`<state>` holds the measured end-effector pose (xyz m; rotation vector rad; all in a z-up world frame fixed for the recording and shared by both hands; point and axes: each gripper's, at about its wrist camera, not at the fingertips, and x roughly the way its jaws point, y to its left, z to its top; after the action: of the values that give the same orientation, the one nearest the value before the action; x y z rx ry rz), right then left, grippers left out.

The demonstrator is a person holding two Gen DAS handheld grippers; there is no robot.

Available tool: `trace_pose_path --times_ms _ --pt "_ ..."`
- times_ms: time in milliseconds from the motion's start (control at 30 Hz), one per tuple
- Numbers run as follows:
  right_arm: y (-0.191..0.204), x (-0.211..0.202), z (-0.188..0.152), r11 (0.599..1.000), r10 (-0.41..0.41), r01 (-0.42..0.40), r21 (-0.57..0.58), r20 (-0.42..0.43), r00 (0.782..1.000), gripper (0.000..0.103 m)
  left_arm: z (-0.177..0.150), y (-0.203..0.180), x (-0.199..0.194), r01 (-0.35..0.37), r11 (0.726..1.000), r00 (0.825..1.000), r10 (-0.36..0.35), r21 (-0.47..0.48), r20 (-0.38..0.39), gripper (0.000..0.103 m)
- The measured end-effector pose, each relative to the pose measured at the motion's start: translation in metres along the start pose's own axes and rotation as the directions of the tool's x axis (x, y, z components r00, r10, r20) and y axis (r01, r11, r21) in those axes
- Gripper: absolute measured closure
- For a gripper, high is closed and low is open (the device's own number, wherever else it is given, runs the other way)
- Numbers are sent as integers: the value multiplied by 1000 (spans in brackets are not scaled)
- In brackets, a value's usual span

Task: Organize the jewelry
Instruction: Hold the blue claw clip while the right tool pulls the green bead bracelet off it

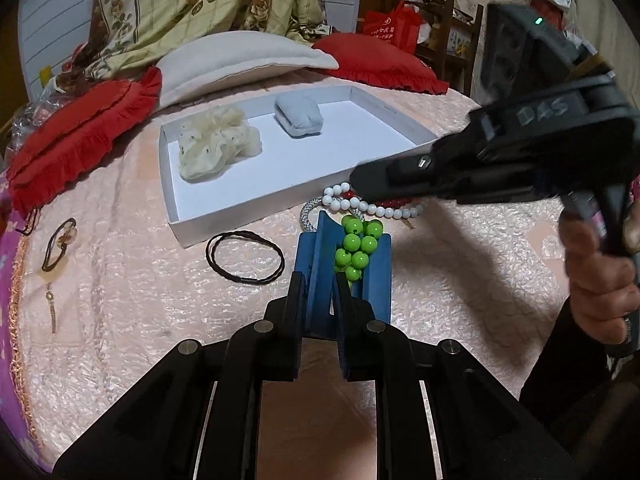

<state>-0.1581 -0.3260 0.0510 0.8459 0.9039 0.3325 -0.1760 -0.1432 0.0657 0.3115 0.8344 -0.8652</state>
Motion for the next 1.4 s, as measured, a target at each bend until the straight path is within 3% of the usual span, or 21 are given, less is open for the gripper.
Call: trace_pose_path --times_ms 100,200,267,300,333,367,500,633,767,833,1133,1333,1367,1400 --pt "13 -7 3 999 -9 10 -53 17 1000 100 0 3 -1 1 1000 1000 -1 -13 3 90" --pt "26 -11 2 978 -136 142 -156 48 990 99 0 5 -2 5 1000 1000 -5 -22 9 90" --pt "22 -9 0 972 -174 178 -156 39 984 86 1 6 -4 12 1000 1000 -12 -26 17 90" --pt "15 -8 -1 976 -172 174 -130 26 985 62 1 6 -5 16 1000 1000 -16 -27 22 90" --pt "10 -8 -2 981 -162 163 -105 22 987 46 1 6 -6 21 999 999 -20 -27 26 90" --pt "2 -9 -3 988 -141 142 -64 21 990 44 1 5 -8 25 999 999 -25 -26 31 90" --pt "-9 -6 -5 997 -74 74 -13 -1 997 47 1 2 -9 29 999 999 -28 -13 35 90" --pt "-4 -3 -7 997 -67 66 -41 -18 998 74 2 1 -7 32 999 999 -31 -13 30 90" --pt "4 -3 -9 994 -76 74 -79 -25 997 88 2 0 -6 32 999 999 -32 -14 28 90" --pt "9 -3 -9 990 -94 92 -103 -14 995 100 2 1 -5 28 999 999 -27 -17 24 90" --pt "35 -18 -13 975 -96 102 -200 38 995 101 2 3 -9 27 999 999 -26 -25 39 90" --pt "37 -38 -16 967 -125 145 -210 107 986 99 6 23 -22 34 993 995 -23 -115 96 90" --pt "35 -36 -17 962 -147 166 -215 101 984 93 6 28 -23 33 990 995 -20 -134 102 90" --pt "33 -31 -20 954 -181 197 -226 92 979 77 6 34 -25 29 987 994 -13 -156 106 90"
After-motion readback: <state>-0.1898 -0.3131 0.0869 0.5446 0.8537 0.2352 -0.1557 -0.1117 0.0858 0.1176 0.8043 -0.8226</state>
